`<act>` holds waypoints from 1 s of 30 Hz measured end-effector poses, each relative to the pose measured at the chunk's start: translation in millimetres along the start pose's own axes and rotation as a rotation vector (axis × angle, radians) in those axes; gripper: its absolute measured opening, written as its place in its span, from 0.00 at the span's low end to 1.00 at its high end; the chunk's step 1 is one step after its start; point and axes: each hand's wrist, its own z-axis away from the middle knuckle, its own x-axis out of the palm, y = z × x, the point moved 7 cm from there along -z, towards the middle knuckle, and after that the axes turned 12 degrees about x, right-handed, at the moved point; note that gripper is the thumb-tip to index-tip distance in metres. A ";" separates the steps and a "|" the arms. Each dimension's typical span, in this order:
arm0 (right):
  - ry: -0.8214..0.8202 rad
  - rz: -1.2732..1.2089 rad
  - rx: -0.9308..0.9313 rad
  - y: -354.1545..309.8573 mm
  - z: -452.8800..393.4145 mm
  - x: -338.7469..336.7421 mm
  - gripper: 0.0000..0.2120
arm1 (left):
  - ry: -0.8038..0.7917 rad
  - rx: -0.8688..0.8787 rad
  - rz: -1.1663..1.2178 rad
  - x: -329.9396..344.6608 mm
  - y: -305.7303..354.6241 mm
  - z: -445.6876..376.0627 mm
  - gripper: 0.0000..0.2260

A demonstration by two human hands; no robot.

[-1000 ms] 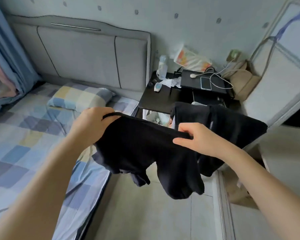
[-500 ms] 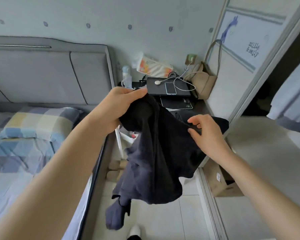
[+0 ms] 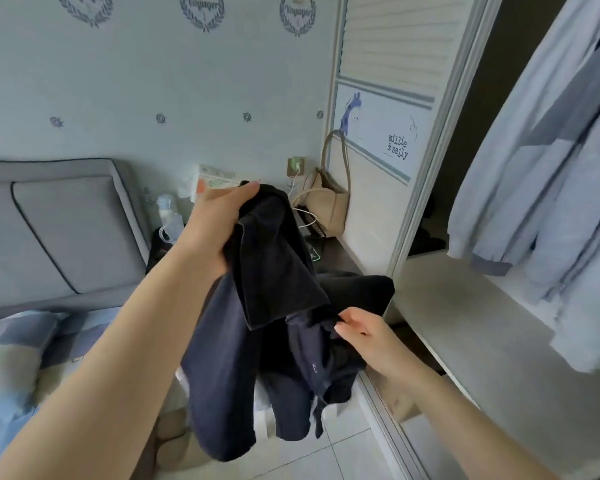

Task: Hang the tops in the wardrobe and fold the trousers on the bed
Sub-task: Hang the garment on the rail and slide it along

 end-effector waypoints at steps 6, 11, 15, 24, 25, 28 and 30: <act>0.185 0.123 -0.210 -48.1 6.4 -45.6 0.05 | 0.078 -0.126 0.007 -35.0 -27.2 -38.8 0.02; 0.390 0.040 -0.334 -111.4 24.2 -74.5 0.08 | -0.401 -0.105 -0.014 13.4 -55.7 -37.0 0.08; 0.492 -0.234 -0.329 -143.6 26.1 -85.5 0.06 | -0.933 -0.167 -0.175 57.5 -72.5 -0.1 0.27; 0.658 -0.424 -0.272 -152.9 27.4 -106.2 0.07 | -0.862 0.289 -0.474 84.3 -46.9 9.3 0.27; 0.655 -0.471 -0.270 -151.6 27.5 -108.7 0.07 | -0.824 0.332 -0.505 82.8 -48.2 6.4 0.30; 0.660 -0.528 -0.281 -148.4 30.3 -119.1 0.07 | -0.721 0.441 -0.686 75.5 -58.7 -1.6 0.19; 0.699 -0.556 -0.322 -146.2 37.4 -133.5 0.07 | -0.656 0.443 -0.817 65.9 -71.6 -9.3 0.09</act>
